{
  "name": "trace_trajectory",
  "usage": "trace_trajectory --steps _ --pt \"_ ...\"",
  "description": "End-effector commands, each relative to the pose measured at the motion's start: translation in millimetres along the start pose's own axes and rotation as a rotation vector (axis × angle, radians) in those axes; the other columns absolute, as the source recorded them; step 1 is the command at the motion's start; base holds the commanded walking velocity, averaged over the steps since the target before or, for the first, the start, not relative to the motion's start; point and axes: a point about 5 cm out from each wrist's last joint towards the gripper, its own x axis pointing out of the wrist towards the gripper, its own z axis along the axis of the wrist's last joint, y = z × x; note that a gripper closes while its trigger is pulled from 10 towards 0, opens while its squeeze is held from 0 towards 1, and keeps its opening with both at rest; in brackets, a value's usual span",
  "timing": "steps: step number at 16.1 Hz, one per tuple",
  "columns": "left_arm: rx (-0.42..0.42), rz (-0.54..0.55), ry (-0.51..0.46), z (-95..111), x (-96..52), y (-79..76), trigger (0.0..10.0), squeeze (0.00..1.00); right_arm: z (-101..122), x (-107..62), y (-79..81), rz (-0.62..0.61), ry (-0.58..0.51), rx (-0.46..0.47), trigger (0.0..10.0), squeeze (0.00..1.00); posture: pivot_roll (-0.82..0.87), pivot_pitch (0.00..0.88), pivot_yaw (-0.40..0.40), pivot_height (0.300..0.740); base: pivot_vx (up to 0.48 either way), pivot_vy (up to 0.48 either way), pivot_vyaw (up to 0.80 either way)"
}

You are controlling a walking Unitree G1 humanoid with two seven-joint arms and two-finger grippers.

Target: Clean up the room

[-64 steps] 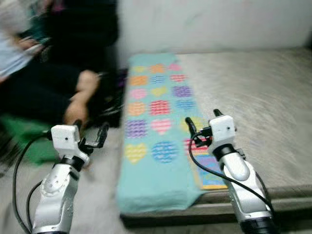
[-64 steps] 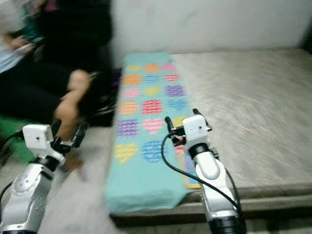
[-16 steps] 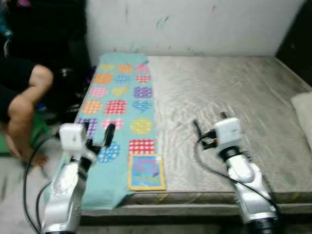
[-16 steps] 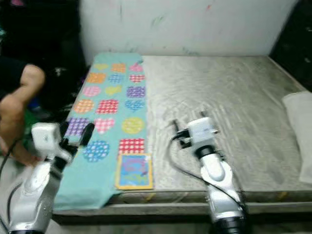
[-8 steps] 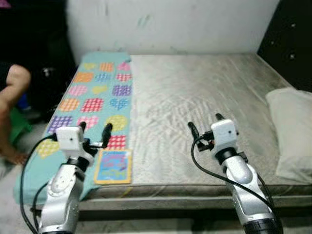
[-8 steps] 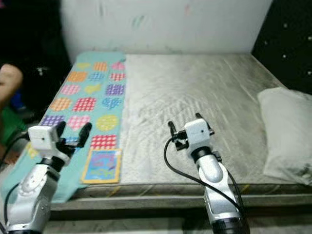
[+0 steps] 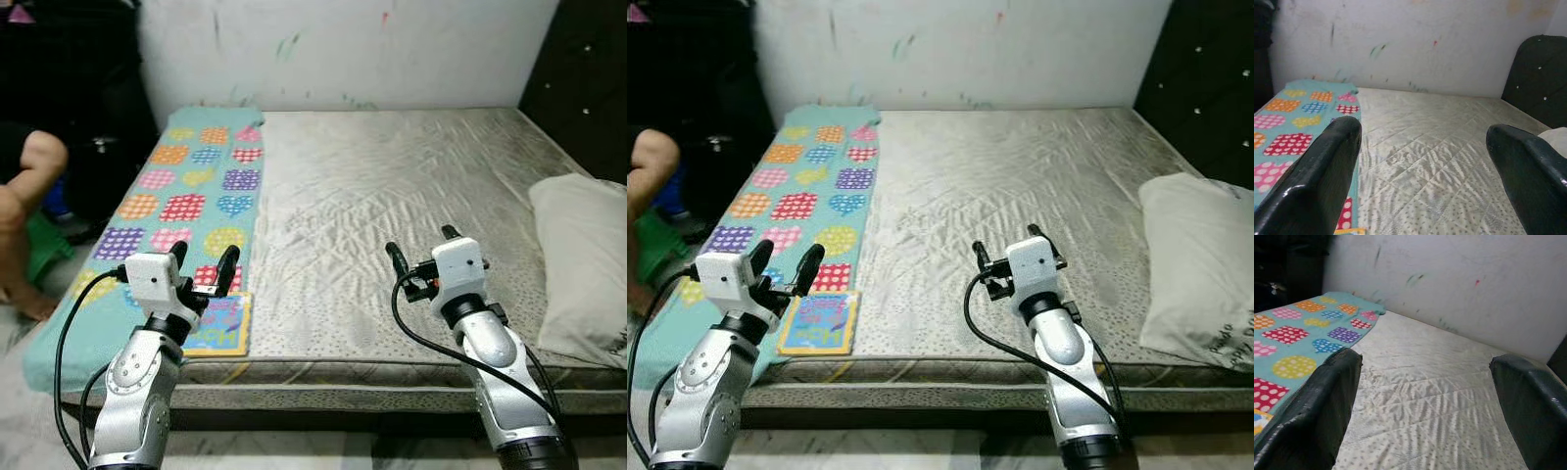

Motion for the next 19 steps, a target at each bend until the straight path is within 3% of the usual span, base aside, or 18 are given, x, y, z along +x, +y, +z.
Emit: trace_trajectory --steps 1,12,19 --pt "0.019 -0.014 -0.027 7.0 1.0 1.5 10.0 0.0 5.2 2.2 0.6 0.013 -0.023 -0.005 10.0 0.0 -0.1 0.0 0.014 0.74 0.315 0.0 0.0" --pt "0.023 -0.015 -0.019 6.4 1.2 2.8 10.0 0.0 5.7 3.1 1.4 0.008 -0.025 -0.002 10.0 0.0 -0.09 0.0 0.017 0.74 0.357 0.0 0.0" --pt "0.024 0.034 -0.001 3.9 1.8 6.7 10.0 0.0 5.2 3.0 0.9 0.007 -0.025 -0.002 10.0 0.0 -0.09 0.0 0.016 0.74 0.0 0.0 0.0"
